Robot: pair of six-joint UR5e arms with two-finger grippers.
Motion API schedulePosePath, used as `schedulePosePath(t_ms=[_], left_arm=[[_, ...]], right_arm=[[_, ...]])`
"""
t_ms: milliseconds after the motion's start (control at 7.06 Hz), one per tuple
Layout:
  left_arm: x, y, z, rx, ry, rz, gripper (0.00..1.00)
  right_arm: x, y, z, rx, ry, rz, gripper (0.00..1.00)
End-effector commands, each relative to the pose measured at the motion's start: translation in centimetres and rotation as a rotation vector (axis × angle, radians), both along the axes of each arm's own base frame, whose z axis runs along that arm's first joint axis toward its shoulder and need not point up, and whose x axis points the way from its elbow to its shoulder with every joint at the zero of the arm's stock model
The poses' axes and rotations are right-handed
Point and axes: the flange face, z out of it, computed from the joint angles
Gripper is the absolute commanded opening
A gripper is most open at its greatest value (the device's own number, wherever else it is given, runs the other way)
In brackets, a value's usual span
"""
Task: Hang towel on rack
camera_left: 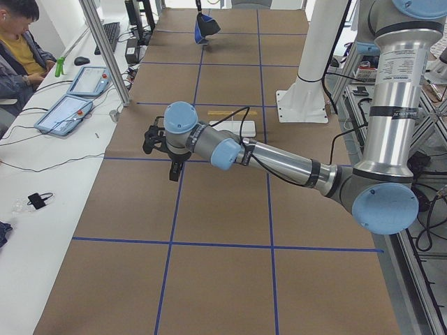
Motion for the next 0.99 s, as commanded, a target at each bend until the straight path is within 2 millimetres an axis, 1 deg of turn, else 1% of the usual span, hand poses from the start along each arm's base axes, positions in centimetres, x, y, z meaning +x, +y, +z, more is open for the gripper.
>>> schedulePosePath(t_ms=[0, 142, 283, 425, 567, 709, 850], left_arm=[[4.7, -4.0, -5.2, -0.051, 0.057, -0.011, 0.98], [7.8, -5.1, -8.2, -0.098, 0.087, -0.011, 0.98], [10.9, -5.0, -10.2, -0.179, 0.119, -0.015, 0.98], [14.0, -4.6, -12.6, -0.233, 0.170, -0.024, 0.98], [17.3, -3.5, -14.7, -0.328, 0.235, -0.045, 0.98], [19.6, -2.8, -17.2, -0.457, 0.311, -0.081, 0.98], [22.3, -1.0, -18.9, -0.603, 0.387, -0.092, 0.98]], right_arm=[[-6.1, 3.6, -12.1, -0.074, -0.085, 0.109, 0.00], [-8.7, 4.2, -17.5, -0.135, -0.114, 0.176, 0.00], [-11.3, 4.6, -22.4, -0.222, -0.140, 0.251, 0.00], [-13.9, 5.3, -26.6, -0.300, -0.158, 0.307, 0.00], [-15.8, 6.0, -29.8, -0.350, -0.169, 0.347, 0.00], [-17.9, 6.9, -32.4, -0.381, -0.183, 0.399, 0.00], [-20.6, 7.8, -33.9, -0.405, -0.208, 0.477, 0.00]])
